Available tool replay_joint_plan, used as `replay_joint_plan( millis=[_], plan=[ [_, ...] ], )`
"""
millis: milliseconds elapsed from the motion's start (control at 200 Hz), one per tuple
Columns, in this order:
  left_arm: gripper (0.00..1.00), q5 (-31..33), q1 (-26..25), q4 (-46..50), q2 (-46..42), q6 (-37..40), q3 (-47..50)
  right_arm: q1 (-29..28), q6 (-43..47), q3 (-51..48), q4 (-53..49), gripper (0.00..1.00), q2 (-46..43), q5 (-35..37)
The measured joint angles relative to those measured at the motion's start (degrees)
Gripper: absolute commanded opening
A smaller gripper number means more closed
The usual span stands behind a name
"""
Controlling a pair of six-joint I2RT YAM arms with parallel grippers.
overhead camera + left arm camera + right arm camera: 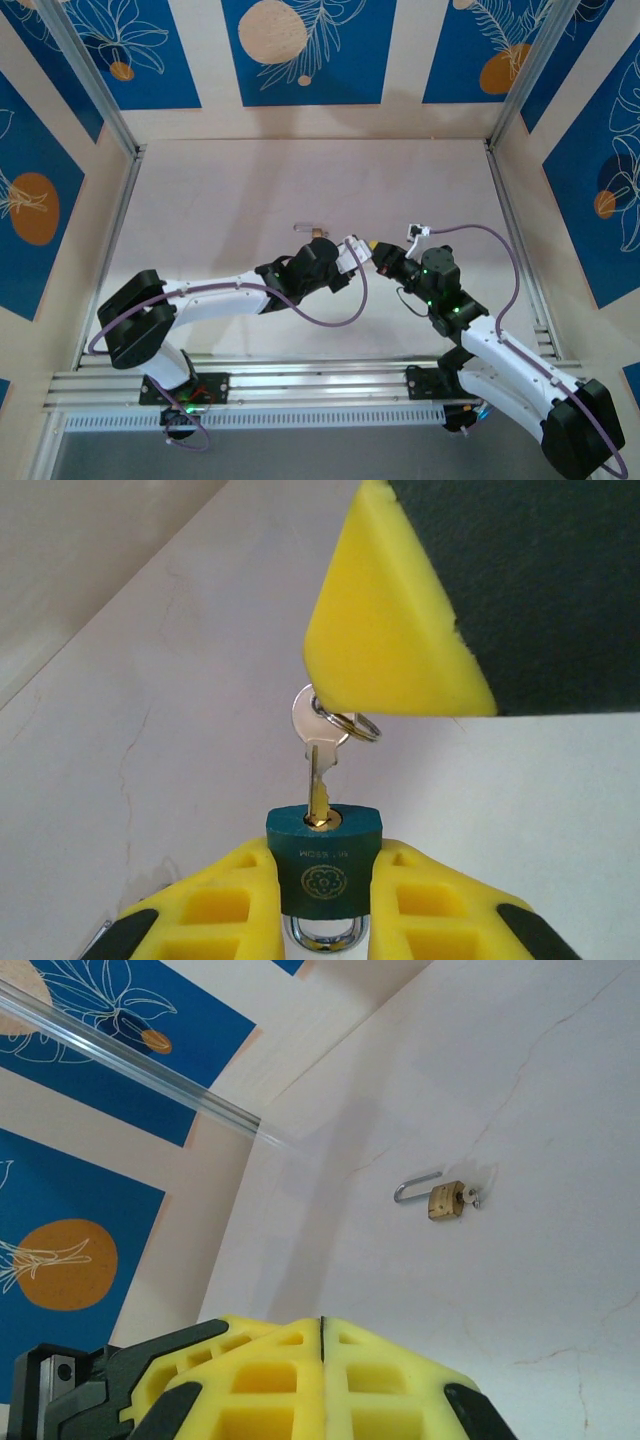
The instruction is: Unlock with the key
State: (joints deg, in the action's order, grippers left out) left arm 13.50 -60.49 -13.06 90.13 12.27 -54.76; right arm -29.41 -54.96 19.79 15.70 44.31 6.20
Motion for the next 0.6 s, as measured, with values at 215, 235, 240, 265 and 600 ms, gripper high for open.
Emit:
replay_joint_plan(
  millis=[215,235,240,265,600],
  plan=[
    [0.18,-0.26,0.0,-0.85,0.0,-0.17,0.0,1.07,0.0,0.0,-0.33,0.0,-0.61,-0.26],
    [0.18,-0.39,0.0,-0.9,0.0,-0.2,0.0,1.09,0.0,0.0,-0.33,0.0,-0.59,-0.35],
    [0.18,-0.39,0.0,-0.9,0.0,-0.2,0.0,1.09,0.0,0.0,-0.33,0.0,-0.59,-0.39],
    [0.18,-0.42,0.0,-0.87,0.0,-0.2,0.0,1.11,-0.02,0.0,-0.33,0.0,-0.57,-0.42],
    [0.18,-0.87,0.26,-0.17,0.02,-0.37,-0.02,1.14,-0.02,0.0,1.25,0.0,1.79,-1.27]
  ],
)
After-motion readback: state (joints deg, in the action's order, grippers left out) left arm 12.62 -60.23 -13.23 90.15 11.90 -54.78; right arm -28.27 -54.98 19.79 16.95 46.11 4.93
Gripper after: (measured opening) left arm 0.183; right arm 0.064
